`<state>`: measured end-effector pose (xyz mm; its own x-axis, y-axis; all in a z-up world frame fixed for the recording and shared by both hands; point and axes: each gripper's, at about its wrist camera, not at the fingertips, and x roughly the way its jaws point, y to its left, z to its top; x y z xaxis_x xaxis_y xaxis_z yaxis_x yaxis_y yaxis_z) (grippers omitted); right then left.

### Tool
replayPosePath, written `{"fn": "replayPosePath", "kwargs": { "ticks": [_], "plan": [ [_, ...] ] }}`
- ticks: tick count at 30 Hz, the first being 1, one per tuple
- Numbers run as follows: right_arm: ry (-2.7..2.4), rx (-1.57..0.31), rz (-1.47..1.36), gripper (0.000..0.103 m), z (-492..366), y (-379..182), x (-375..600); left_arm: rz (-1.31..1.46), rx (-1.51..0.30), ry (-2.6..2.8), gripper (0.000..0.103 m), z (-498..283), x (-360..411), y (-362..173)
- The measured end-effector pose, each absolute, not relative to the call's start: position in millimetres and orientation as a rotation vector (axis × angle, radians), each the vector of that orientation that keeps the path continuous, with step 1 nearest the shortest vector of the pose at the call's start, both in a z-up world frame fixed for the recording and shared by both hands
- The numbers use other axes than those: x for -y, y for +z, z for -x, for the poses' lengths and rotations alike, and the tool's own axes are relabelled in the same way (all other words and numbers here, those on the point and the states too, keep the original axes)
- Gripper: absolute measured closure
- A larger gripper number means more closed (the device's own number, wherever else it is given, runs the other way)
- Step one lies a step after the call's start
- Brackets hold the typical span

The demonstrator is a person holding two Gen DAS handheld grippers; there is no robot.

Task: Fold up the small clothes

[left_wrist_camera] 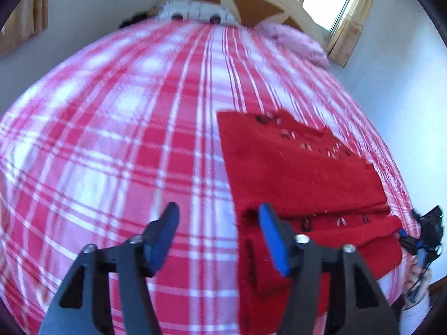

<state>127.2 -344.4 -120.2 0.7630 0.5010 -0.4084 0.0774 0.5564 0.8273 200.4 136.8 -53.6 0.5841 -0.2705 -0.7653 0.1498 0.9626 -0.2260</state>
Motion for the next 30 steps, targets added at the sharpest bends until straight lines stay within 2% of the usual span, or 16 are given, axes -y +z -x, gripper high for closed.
{"fn": "replayPosePath", "kwargs": {
  "ticks": [6,13,21,30],
  "plan": [
    [0.174,-0.688,-0.564,0.031,-102.6,-81.5,311.6,-0.182,-0.845,-0.230,0.039,-177.1,-134.1,-65.5],
    [0.194,-0.753,-0.594,0.031,-102.0,-105.5,296.0,-0.549,-0.779,-0.396,0.039,-157.5,-91.0,-87.8],
    [0.174,-0.755,-0.632,0.031,-96.9,-105.5,298.0,-0.766,-0.606,-0.527,0.038,-161.7,-45.6,-79.8],
    [0.139,-0.768,-0.659,0.031,-88.6,-112.1,304.9,-0.465,-0.738,-0.648,0.038,-195.1,-41.4,-79.4]
  ]
}}
